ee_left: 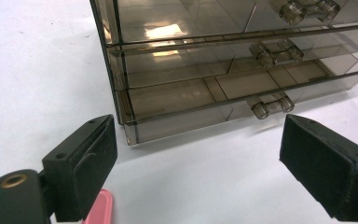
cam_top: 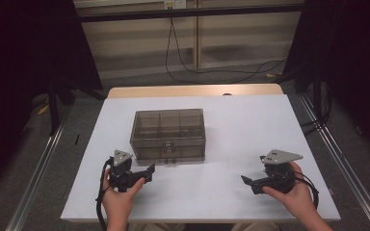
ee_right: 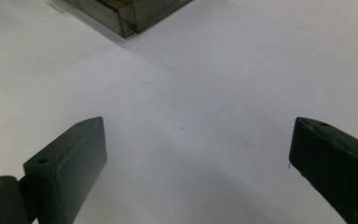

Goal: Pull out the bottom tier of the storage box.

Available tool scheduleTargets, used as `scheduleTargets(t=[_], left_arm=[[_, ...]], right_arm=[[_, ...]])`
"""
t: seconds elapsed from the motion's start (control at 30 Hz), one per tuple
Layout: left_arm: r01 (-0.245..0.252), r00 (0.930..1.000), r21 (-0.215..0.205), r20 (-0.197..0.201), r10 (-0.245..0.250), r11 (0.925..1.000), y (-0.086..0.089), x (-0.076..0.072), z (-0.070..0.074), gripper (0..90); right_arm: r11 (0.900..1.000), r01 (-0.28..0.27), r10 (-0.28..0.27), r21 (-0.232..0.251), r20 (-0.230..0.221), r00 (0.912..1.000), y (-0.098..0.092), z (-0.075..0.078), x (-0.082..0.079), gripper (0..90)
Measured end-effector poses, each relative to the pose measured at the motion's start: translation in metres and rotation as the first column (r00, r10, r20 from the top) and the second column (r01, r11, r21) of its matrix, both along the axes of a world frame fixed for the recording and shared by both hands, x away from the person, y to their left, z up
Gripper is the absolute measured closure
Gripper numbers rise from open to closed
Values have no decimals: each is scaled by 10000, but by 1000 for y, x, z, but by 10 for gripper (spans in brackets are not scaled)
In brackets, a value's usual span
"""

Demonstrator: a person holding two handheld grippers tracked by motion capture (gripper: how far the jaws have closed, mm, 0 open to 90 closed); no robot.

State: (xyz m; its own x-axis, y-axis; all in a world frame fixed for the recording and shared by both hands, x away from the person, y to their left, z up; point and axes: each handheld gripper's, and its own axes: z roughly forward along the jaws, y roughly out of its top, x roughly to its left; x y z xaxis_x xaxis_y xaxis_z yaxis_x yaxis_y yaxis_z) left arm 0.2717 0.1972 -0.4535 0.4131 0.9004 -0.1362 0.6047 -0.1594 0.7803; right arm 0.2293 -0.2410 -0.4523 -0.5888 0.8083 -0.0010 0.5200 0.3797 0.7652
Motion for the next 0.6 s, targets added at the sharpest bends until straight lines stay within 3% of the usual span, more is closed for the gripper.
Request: scheduleTargets(t=[0.17,0.6], left_arm=[[79,9998,-295,-177,-85,9995,3,2,0,93],[339,9993,-462,-125,-345,9984,5,10,2,79]], right_arm=[[9999,-119,119,23,10,9999,5,3,2,40],[9993,-149,147,336,72,9999,22,7,4,41]])
